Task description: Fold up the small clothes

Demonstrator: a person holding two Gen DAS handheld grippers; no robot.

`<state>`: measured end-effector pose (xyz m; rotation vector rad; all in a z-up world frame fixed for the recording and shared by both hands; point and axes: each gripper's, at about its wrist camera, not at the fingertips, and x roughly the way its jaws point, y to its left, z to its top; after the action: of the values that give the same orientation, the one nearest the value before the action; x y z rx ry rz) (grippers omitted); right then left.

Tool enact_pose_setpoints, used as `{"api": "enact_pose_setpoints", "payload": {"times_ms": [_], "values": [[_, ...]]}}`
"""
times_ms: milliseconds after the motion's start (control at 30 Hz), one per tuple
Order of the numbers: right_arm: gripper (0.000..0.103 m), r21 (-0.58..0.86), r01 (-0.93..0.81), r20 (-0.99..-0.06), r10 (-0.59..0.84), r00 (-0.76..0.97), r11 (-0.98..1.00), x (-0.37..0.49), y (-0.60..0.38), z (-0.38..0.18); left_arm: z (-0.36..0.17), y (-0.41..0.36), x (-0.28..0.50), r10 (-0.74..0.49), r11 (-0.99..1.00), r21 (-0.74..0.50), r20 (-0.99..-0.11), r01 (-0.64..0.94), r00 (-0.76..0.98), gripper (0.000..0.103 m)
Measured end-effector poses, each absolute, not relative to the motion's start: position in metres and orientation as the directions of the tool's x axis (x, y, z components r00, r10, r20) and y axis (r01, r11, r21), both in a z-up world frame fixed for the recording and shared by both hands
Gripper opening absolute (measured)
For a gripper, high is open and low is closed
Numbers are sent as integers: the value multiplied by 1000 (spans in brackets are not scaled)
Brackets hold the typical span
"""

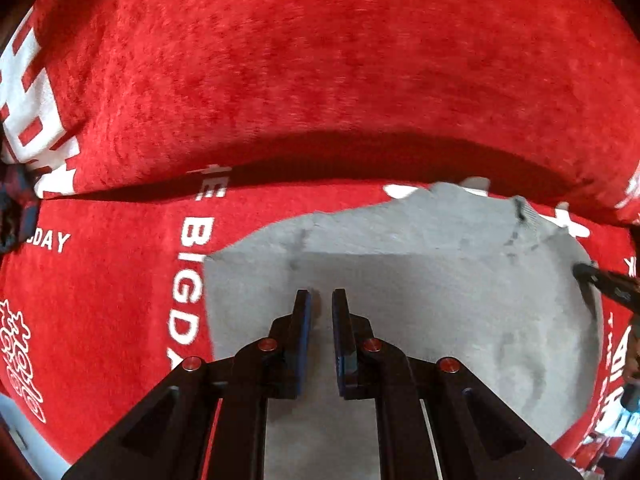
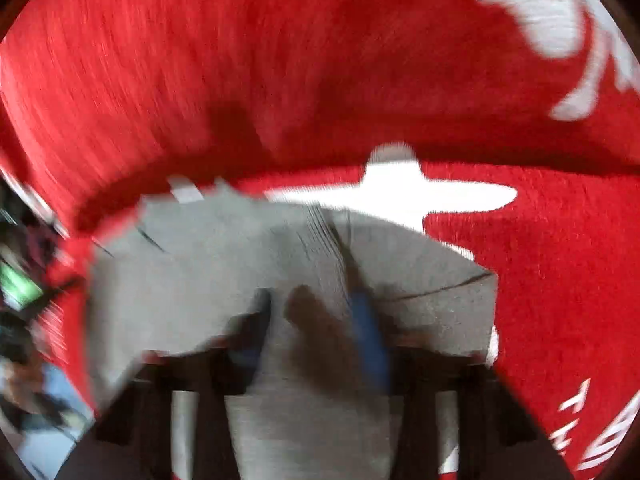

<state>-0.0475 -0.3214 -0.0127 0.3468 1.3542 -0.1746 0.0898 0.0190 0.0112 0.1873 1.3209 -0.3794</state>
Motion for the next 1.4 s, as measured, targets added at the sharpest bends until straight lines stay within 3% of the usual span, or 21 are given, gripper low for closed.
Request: {"api": "enact_pose_setpoints", "payload": {"times_ms": [167, 233, 400, 533, 667, 900, 1000, 1267, 1300, 1367, 1400], "values": [[5, 107, 457, -974, 0, 229, 883, -51, -344, -8, 13, -5, 67, -238, 876, -151, -961, 457, 138, 12], [6, 153, 485, -964, 21, 266, 861, -59, -350, 4, 9, -15, 59, -241, 862, -159, -964, 481, 112, 12], [6, 302, 339, -923, 184, 337, 891, -74, -308, 25, -21, -22, 53, -188, 877, -124, -978, 464, 95, 12], [3, 249, 293, -951, 175, 256, 923, -78, -273, -7, -27, -20, 68, -181, 891, -102, -973, 443, 140, 12], [0, 344, 397, -919, 219, 329, 851, -84, -296, -10, -28, -11, 92, -166, 903, -81, -971, 421, 169, 12], [1, 282, 481, -940, 138, 312, 830, -86, -342, -1, -17, 11, 99, -99, 923, -16, -975, 386, 197, 12], [6, 266, 543, -946, 106, 308, 796, -98, -365, -1, -11, 22, 91, -67, 923, 18, -976, 383, 207, 12], [7, 370, 636, -919, 166, 357, 677, -156, -389, 12, -3, 48, 66, -102, 943, -56, -987, 327, 124, 12], [9, 373, 633, -918, 172, 357, 678, -159, -385, 13, -4, 51, 62, -103, 945, -63, -989, 320, 108, 12], [24, 384, 629, -915, 191, 355, 676, -169, -379, 15, -3, 61, 51, -111, 949, -75, -989, 307, 99, 12], [40, 392, 625, -913, 201, 356, 675, -174, -374, 16, -3, 62, 47, -113, 949, -78, -989, 304, 100, 12]]}}
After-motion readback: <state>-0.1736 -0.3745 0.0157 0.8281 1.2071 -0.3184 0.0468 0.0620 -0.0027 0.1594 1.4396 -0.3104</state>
